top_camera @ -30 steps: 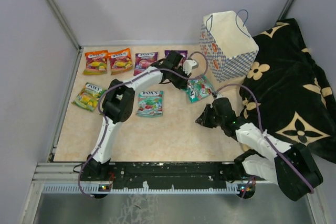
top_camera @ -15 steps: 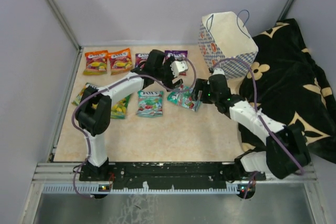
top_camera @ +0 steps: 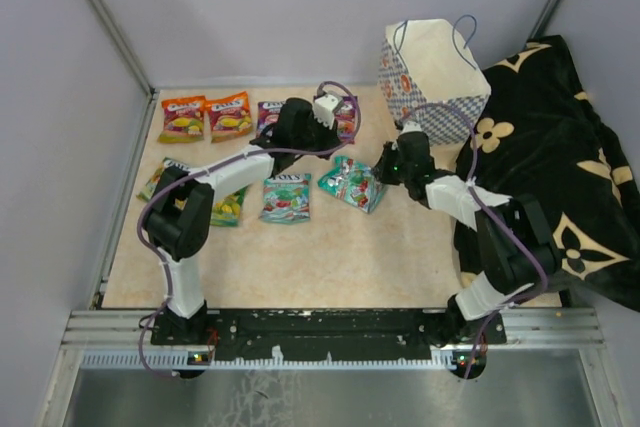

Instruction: Take the snacks out of the paper bag

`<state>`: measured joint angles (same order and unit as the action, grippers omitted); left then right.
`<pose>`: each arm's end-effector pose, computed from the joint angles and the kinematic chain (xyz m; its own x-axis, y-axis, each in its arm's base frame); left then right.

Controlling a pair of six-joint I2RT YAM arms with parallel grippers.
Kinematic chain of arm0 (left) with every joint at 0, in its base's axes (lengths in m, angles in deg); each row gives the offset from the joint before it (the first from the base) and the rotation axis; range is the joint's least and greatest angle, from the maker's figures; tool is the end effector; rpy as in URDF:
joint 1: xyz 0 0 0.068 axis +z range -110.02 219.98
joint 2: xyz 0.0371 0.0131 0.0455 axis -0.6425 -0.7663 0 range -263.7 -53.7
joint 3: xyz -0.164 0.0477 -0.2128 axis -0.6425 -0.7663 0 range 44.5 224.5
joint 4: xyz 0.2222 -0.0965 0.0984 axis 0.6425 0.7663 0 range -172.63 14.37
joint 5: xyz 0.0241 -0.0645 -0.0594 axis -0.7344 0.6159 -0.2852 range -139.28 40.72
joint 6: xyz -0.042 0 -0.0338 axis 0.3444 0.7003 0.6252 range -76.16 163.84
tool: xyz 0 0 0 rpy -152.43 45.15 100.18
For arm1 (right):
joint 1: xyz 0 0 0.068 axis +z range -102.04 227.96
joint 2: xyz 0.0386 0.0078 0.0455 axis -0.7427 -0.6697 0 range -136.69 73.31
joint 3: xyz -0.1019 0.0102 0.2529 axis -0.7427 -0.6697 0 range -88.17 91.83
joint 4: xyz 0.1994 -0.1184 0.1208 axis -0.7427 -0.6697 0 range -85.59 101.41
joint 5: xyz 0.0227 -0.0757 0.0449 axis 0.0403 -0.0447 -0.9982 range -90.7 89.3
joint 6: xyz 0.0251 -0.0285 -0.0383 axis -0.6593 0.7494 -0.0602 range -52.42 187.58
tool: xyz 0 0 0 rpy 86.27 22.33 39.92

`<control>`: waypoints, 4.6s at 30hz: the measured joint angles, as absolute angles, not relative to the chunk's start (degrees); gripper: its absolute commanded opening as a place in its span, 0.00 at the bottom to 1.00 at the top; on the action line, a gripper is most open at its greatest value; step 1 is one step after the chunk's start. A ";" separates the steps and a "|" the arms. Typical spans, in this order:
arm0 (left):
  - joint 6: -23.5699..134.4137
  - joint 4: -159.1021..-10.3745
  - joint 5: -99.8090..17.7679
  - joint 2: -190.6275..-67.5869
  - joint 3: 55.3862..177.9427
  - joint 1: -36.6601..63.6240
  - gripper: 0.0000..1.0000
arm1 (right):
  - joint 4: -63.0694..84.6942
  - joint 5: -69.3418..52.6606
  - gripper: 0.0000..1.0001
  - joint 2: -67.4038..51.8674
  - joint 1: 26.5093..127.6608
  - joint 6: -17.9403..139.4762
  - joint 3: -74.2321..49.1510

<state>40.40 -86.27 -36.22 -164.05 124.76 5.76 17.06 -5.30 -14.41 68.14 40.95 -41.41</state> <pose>0.3686 -0.2605 0.2417 -0.3246 0.2915 -0.8998 0.7360 0.6753 -0.0467 0.3024 0.1142 0.1987 -0.6666 0.2311 -0.7087 -0.1191 0.9055 0.4073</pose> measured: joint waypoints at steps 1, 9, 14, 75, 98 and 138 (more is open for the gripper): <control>43.28 -87.65 -36.13 -164.05 124.26 5.17 0.02 | 18.17 -6.07 0.00 -15.83 68.14 41.02 -40.56; 59.61 -94.38 -36.05 -168.96 122.69 2.40 0.00 | 24.95 -10.35 0.00 -24.81 68.14 41.45 -37.50; 64.31 -91.89 -39.87 -175.35 123.87 2.90 0.00 | 28.07 -9.54 0.00 -25.86 68.14 40.29 -40.30; 56.75 -86.43 -41.36 -175.96 124.61 6.77 0.04 | 24.93 2.04 0.18 -26.17 82.83 39.07 -40.52; 54.37 -79.17 -42.52 -161.10 119.89 5.15 0.80 | 9.93 5.72 0.91 -14.17 83.18 40.91 -42.88; 64.03 -76.20 -43.87 -106.78 86.56 20.87 1.00 | 6.92 15.35 0.99 28.52 82.96 44.93 -59.23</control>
